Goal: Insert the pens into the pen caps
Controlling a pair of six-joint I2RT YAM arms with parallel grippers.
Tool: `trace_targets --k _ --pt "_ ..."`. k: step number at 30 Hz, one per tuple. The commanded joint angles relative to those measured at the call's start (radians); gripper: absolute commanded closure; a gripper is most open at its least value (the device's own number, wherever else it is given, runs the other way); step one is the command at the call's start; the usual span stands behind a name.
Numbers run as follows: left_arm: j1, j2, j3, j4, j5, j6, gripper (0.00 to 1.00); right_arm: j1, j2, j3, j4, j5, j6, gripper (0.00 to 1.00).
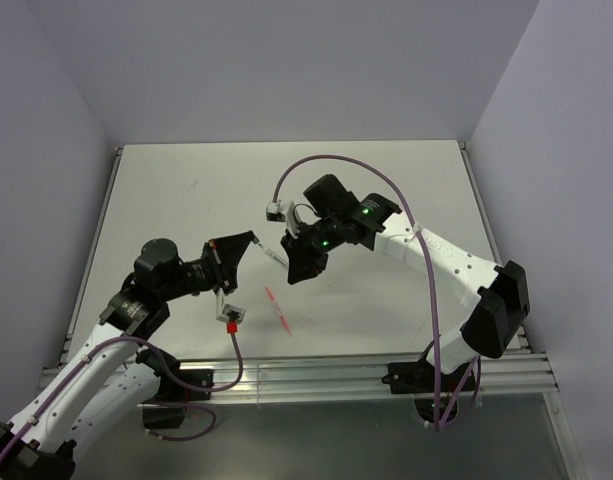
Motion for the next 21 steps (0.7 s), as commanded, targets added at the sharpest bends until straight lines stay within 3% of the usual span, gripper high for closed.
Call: trace_targets --k 1,21 --pt "0.002 -0.016 0.003 0.004 0.049 0.276 1.0 0.005 0.0 0.057 -0.007 0.005 -0.008 1.0" --pt "-0.022 0.007 -0.015 -0.085 0.0 0.368 1.0 0.0 0.055 0.143 -0.024 -0.013 0.019 1.0"
